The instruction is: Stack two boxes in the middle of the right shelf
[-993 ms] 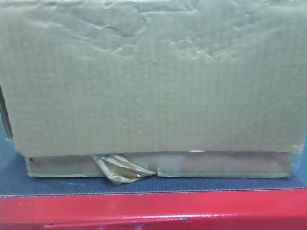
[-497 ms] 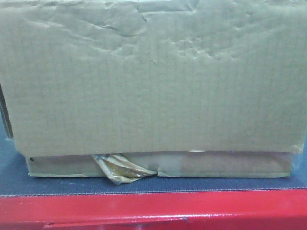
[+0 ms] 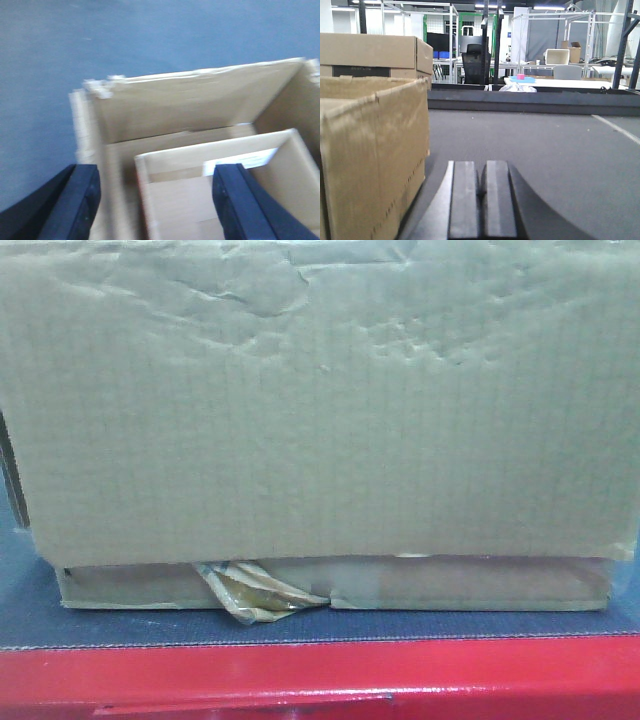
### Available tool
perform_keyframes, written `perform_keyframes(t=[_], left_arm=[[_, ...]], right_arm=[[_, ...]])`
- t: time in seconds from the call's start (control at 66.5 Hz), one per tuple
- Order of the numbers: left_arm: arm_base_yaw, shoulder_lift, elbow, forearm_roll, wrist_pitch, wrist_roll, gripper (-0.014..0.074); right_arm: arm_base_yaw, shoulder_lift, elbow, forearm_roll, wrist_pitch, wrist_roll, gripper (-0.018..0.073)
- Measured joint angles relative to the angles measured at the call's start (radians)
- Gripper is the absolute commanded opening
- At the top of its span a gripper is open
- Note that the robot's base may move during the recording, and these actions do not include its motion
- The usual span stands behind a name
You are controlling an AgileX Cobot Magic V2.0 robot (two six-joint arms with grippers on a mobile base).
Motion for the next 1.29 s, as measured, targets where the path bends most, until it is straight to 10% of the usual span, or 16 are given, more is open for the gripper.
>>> perform_keyframes(t=[0.346,0.828,1.294], left_arm=[[0.133,-0.030,0.149,-0.087,0.006,-0.027,0.0382],[0.195,-0.030,0.155,-0.152,0.006,-0.006,0.0382],[0.195,-0.030,0.155,-0.152,0.006,-0.005,0.0382]], right_arm=[[0.002,0.313,-0.592,0.014,0.630,0.000,-0.0168],[0.002,0.880,-1.085,0.142,0.977,0.057,-0.0147],[0.287,1.353,-1.586,-0.199,1.189,0.303,-0.0147]])
